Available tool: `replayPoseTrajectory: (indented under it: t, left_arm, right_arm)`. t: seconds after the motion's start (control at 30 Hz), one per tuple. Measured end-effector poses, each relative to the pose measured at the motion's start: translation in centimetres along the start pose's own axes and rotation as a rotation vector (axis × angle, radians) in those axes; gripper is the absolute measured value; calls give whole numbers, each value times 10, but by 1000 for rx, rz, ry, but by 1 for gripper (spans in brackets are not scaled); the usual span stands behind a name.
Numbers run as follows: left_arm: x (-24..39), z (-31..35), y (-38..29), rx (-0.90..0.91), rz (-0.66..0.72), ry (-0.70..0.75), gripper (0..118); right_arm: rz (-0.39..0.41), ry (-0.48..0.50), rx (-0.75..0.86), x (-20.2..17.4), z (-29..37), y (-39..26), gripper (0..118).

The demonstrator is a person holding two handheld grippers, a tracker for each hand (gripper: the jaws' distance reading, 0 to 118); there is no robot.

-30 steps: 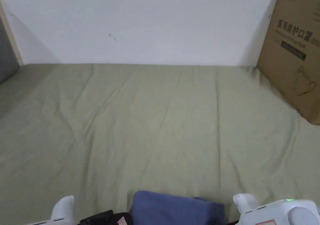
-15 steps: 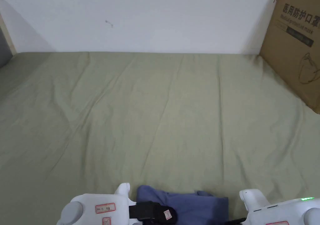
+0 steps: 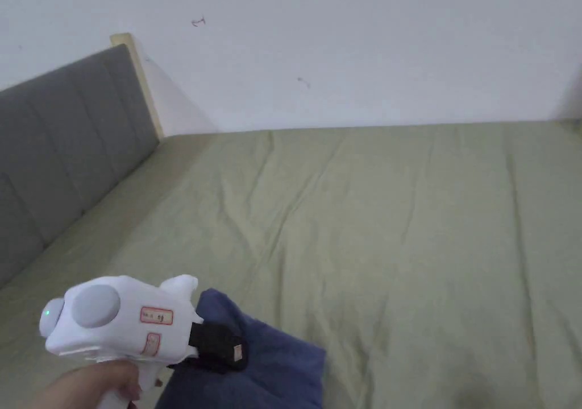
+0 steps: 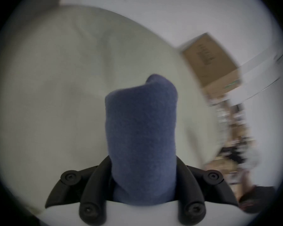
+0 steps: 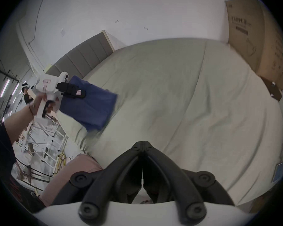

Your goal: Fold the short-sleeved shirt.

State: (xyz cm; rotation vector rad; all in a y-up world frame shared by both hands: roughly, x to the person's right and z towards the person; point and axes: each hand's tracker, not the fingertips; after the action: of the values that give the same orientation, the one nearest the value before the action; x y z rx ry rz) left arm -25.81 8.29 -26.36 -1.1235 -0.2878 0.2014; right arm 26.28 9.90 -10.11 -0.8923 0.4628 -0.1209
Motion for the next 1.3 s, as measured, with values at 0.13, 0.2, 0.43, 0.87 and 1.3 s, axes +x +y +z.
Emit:
replayPoseTrajectory:
  t: [0.13,0.2,0.43,0.87,1.3]
  left_arm:
    - [-68,23,15,-43,28,93,21]
    - [-92,29,18,-38,36,100,21]
    - [-141,51,23,127,3,221,115]
    - [1,73,-55,422,-137,229,0]
    - [235,128,-127,1144,-264,106,0]
  right_arm:
    - [24,-58,-15,-11,11,-1,0]
    - [31,-84,-18,-13,11,-2,0]
    - [-11,-104,-37,-19,4,6,0]
    - [14,-106,32,-36,23,19,0]
    - [117,-323,855,-83,135,31,0]
